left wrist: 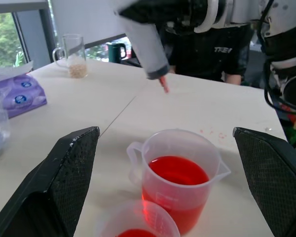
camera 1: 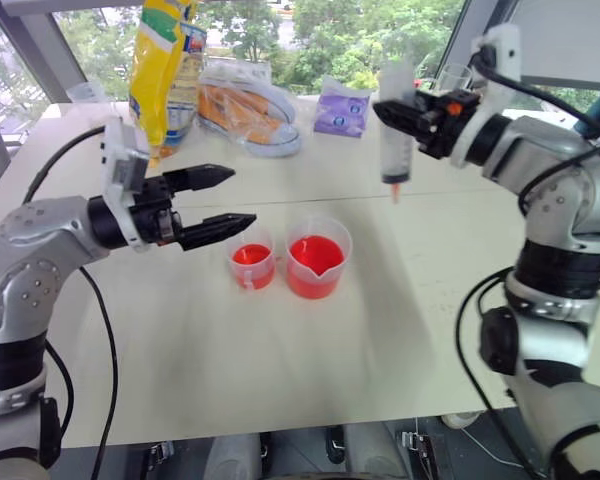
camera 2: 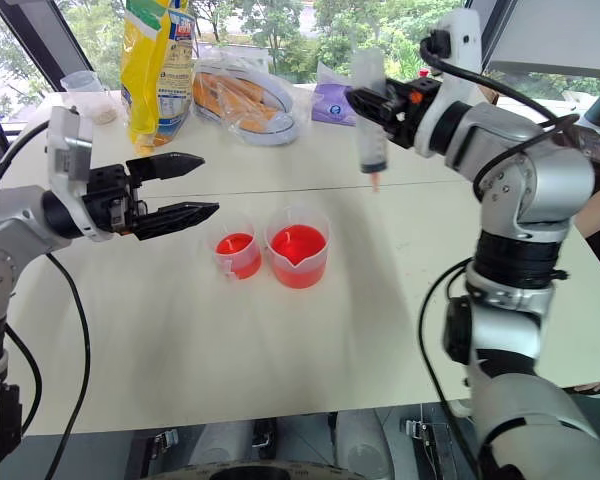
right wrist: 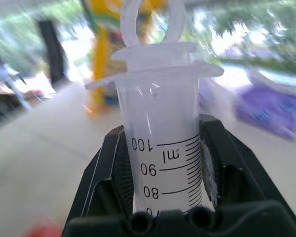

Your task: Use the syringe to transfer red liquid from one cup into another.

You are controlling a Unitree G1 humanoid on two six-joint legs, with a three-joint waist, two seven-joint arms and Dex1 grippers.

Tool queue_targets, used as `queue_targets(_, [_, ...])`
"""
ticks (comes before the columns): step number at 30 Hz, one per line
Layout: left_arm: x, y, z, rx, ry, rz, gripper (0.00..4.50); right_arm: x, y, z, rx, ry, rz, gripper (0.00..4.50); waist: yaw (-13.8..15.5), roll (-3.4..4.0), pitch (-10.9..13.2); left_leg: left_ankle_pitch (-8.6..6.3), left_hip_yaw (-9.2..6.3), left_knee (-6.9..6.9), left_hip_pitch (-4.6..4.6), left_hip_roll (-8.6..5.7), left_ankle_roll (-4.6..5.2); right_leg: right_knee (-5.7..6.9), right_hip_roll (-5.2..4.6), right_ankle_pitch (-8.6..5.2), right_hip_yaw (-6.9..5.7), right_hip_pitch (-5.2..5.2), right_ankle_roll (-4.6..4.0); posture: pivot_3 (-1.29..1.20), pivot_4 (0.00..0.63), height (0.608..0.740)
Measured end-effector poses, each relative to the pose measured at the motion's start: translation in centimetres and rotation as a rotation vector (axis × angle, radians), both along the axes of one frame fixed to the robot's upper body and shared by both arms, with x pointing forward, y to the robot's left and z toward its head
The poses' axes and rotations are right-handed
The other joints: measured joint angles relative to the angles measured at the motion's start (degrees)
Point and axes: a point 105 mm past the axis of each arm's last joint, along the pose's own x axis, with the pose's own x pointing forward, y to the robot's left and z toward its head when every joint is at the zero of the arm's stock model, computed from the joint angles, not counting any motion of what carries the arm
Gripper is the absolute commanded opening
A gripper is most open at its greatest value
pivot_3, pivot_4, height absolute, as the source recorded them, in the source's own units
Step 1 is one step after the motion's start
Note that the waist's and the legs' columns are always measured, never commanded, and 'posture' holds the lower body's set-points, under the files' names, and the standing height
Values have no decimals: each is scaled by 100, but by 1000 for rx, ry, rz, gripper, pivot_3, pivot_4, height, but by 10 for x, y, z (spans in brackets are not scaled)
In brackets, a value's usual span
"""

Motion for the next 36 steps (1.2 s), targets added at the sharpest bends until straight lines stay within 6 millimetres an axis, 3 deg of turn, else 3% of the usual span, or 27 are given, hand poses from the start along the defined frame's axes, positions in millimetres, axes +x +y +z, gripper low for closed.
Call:
queue_targets(3, [5,-2,12,-8,-19,-19,4500,-25,24,2,89,-78,150,1412,21,-8,-5,0,-5,0,1,-1,0,-4,0,0,-11,12,0,0,150,740])
queue_targets(7, [6,-5,15,-4,-13,-44,4500,-38,48,-34,102,-64,243,1412,9,-7,-4,-1,-6,1,1,-3,2,-7,-9,0,-6,13,0,0,150,740])
queue_targets(13, [12,-9,22,-15,-31,-41,4500,-41,54,-79,71,-63,235,1412,7,-7,-4,1,-8,1,4,-6,-1,-5,-5,0,-7,13,0,0,150,740])
queue_targets(21, [18,-32,21,-20,-32,-86,4500,-39,62,-120,-13,-92,194,1412,4,-7,-4,1,-8,1,7,-4,-2,-4,-1,0,-6,14,0,0,150,740])
queue_targets(36, [34,-51,13,-51,12,-80,4500,-44,67,-129,-52,-114,200,1412,11,-7,-4,2,-9,3,7,-4,-3,-4,-1,0,-6,15,0,0,150,740])
